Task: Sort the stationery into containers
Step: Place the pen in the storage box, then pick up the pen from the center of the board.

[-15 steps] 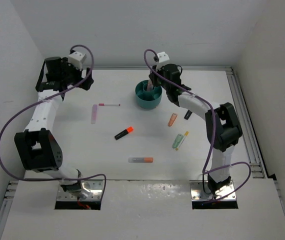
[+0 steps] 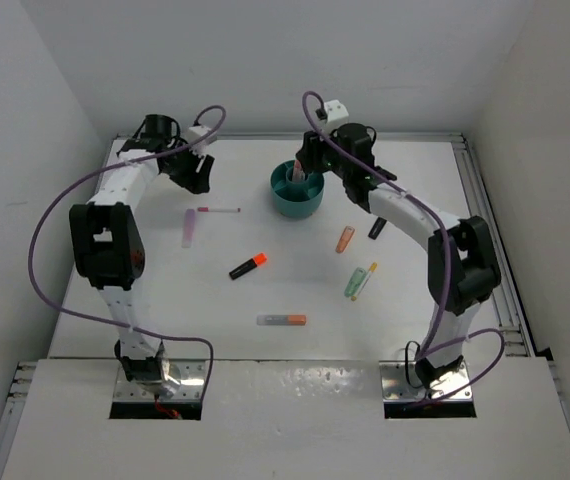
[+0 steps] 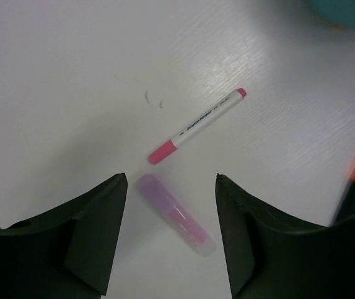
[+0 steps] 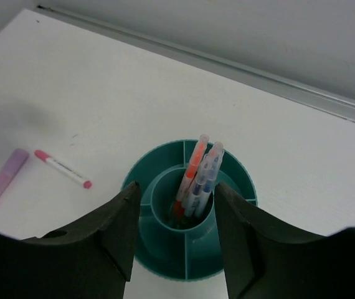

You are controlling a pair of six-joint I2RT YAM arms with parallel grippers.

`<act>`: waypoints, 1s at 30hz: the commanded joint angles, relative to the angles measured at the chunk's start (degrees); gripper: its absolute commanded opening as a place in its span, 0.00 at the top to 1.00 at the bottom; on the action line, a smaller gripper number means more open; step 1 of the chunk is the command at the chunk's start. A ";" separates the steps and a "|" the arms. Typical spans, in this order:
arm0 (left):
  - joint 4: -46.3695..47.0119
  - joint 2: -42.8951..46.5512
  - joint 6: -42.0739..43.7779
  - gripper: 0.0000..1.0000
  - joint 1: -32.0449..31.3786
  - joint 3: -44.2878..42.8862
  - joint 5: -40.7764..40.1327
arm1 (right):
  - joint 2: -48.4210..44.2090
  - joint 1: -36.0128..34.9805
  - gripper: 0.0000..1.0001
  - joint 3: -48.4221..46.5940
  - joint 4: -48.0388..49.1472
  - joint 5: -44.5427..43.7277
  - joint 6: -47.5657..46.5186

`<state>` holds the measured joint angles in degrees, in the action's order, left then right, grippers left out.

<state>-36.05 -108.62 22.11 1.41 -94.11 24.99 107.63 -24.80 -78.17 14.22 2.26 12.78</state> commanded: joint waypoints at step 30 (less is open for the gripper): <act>-8.51 -21.11 28.69 0.52 -14.15 -10.58 -11.37 | -25.46 16.53 0.54 7.15 -22.66 8.81 2.34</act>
<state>-45.78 -129.69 49.15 -12.43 -104.38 14.79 85.01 -8.84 -70.94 -9.39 9.72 14.61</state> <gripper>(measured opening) 0.488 0.458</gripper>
